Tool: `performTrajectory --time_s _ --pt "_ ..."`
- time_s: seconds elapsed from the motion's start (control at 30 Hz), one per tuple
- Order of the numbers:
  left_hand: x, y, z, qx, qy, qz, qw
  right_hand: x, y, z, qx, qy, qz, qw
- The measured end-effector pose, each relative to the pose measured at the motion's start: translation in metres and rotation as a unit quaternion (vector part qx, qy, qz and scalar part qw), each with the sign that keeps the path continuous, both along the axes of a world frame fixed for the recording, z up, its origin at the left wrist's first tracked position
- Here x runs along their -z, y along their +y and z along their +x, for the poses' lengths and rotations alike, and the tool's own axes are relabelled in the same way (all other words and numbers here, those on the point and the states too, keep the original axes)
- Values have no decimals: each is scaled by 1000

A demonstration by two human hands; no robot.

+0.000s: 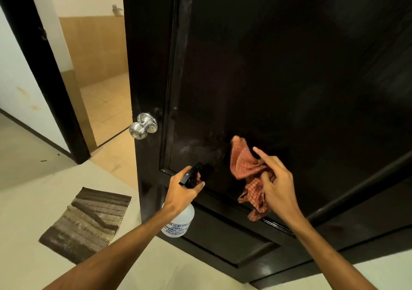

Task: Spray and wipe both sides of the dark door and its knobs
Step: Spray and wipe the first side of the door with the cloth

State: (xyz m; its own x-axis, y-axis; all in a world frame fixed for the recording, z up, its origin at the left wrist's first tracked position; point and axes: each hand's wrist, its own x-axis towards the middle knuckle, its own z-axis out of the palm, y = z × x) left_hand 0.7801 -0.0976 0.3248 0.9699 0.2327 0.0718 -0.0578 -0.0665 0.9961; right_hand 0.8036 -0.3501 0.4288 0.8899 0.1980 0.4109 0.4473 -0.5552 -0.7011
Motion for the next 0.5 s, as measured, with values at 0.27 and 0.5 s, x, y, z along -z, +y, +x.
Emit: performTrajectory --time_s 0.27,0.5 --pt "-4 1 2 6 -29 31 999 -12 5 -43 24 361 549 753" --pt "-3 7 2 14 -29 32 999 -19 13 -60 -40 251 534 807"
